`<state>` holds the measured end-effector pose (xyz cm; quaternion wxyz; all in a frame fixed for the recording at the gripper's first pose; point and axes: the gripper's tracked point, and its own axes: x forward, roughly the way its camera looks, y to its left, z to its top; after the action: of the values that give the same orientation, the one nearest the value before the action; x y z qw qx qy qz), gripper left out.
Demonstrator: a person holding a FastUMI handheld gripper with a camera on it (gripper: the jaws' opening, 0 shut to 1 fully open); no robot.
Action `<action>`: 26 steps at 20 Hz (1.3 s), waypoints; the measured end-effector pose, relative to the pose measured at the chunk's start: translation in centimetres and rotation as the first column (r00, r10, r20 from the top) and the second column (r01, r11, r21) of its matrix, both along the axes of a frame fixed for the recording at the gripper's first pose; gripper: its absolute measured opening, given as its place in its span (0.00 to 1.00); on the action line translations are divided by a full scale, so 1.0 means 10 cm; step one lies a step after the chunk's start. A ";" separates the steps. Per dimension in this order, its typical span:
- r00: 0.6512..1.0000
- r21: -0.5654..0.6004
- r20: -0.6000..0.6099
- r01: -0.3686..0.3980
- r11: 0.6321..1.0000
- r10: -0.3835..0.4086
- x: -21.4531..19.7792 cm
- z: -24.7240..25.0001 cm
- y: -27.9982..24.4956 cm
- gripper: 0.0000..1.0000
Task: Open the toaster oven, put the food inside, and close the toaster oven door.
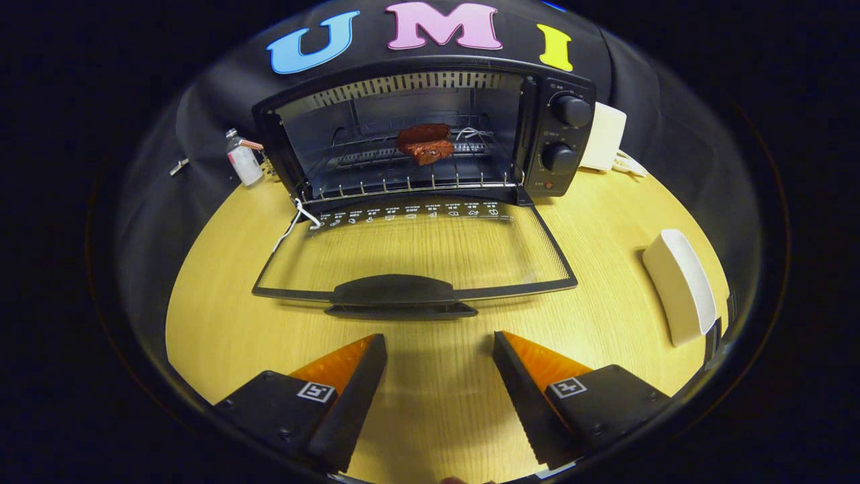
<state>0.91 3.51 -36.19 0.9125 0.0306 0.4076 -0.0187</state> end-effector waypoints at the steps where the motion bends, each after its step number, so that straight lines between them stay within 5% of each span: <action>1: 1.000 0.003 0.000 0.015 1.000 -0.015 0.04 -0.01 0.00 0.99; 8: 1.000 0.008 -0.008 0.006 1.000 -0.006 0.06 0.03 0.04 0.98; 16: 0.995 0.079 0.092 -0.051 0.996 0.043 0.18 0.64 0.05 0.99; 26: 0.965 0.169 0.257 0.006 0.986 -0.049 0.91 1.54 -0.01 0.98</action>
<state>9.99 3.39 -20.83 0.9519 0.1145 0.2840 0.0069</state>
